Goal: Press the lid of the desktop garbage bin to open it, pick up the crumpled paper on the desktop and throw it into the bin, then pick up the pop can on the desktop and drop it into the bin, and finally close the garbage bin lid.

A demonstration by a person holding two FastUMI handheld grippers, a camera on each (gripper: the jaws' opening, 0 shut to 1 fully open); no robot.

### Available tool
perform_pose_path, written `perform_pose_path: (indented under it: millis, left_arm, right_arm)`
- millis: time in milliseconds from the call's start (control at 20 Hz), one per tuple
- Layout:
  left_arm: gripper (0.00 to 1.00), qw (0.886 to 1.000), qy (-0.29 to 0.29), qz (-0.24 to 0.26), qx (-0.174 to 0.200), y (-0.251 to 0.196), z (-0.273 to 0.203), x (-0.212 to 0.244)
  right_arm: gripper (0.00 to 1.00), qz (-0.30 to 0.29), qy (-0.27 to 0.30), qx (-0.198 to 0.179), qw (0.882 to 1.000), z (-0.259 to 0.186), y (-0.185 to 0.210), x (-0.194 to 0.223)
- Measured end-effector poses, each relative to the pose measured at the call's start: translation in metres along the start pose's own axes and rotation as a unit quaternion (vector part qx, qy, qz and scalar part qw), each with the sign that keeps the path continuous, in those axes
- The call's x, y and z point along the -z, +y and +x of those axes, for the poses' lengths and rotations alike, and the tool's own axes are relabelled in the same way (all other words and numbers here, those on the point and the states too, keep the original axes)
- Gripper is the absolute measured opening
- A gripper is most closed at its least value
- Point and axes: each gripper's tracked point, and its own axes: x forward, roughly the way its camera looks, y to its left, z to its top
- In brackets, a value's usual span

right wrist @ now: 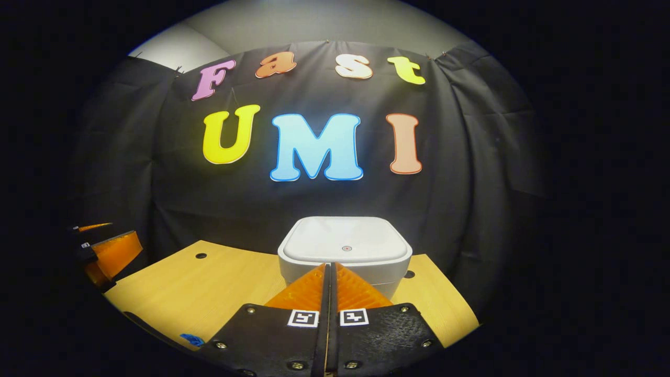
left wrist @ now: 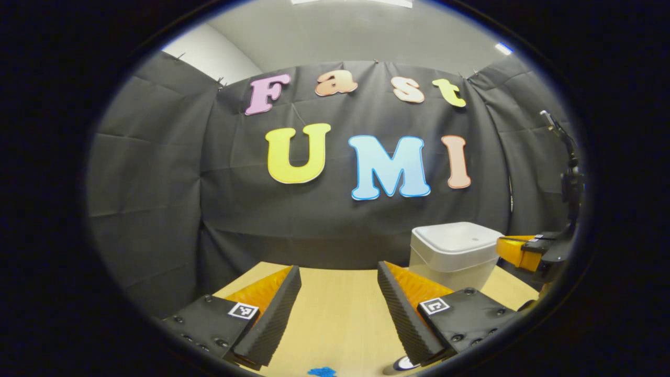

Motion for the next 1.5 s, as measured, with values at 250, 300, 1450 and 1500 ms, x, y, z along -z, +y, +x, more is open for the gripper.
perform_pose_path:
  millis: [250, 300, 1450, 1500]
  left_arm:
    - [1.0, 1.0, 0.002, 0.0, -0.003, 0.004, 0.0, 0.001]
    - [1.0, 1.0, 0.002, 0.001, -0.004, 0.005, 0.0, 0.001]
    - [1.0, 1.0, 0.008, 0.018, -0.023, 0.012, 0.006, 0.004]
    - [1.0, 1.0, 0.008, 0.02, -0.022, 0.011, 0.006, 0.005]
  right_arm:
    - [0.0, -0.004, -0.002, 0.002, 1.0, 0.017, -0.009, -0.001]
    - [0.0, -0.012, -0.007, 0.004, 1.0, 0.021, -0.012, -0.004]
    - [0.0, 0.017, 0.02, -0.038, 0.999, 0.082, -0.024, 0.002]
    - [0.01, 0.02, 0.016, -0.037, 0.999, 0.082, -0.024, 0.003]
